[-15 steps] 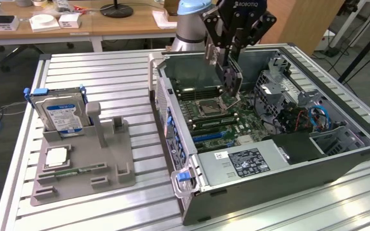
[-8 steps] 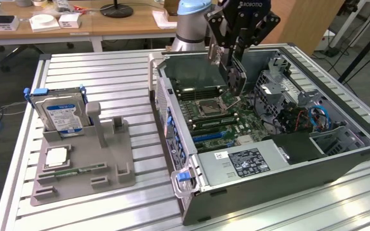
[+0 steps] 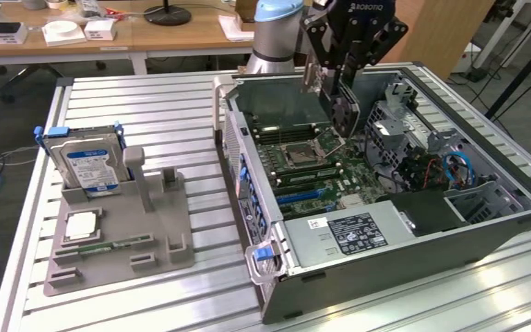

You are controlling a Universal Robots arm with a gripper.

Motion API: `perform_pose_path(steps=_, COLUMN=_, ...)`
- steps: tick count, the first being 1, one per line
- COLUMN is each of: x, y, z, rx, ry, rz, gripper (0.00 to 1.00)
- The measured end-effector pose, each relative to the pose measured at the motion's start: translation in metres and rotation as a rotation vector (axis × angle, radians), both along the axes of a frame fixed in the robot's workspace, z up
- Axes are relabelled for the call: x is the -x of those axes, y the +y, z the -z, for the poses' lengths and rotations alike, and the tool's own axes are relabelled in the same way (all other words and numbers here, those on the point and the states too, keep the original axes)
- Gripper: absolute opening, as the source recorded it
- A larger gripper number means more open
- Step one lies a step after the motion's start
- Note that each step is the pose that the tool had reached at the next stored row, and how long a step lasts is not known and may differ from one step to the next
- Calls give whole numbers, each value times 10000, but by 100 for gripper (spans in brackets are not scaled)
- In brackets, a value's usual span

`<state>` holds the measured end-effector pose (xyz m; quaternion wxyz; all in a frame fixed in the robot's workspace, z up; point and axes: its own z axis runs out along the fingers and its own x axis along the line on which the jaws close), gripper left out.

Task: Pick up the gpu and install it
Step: 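Pick up the gpu and move the gpu toward the slot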

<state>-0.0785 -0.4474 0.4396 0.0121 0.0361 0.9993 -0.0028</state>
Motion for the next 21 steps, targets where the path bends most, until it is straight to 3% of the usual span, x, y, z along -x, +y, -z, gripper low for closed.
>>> perform_pose_path(steps=8, x=-75, y=0, z=1, rx=0, ry=0, rz=0, gripper=26)
perform_pose_path(steps=21, x=-80, y=0, z=1, rx=0, ry=0, rz=0, gripper=26)
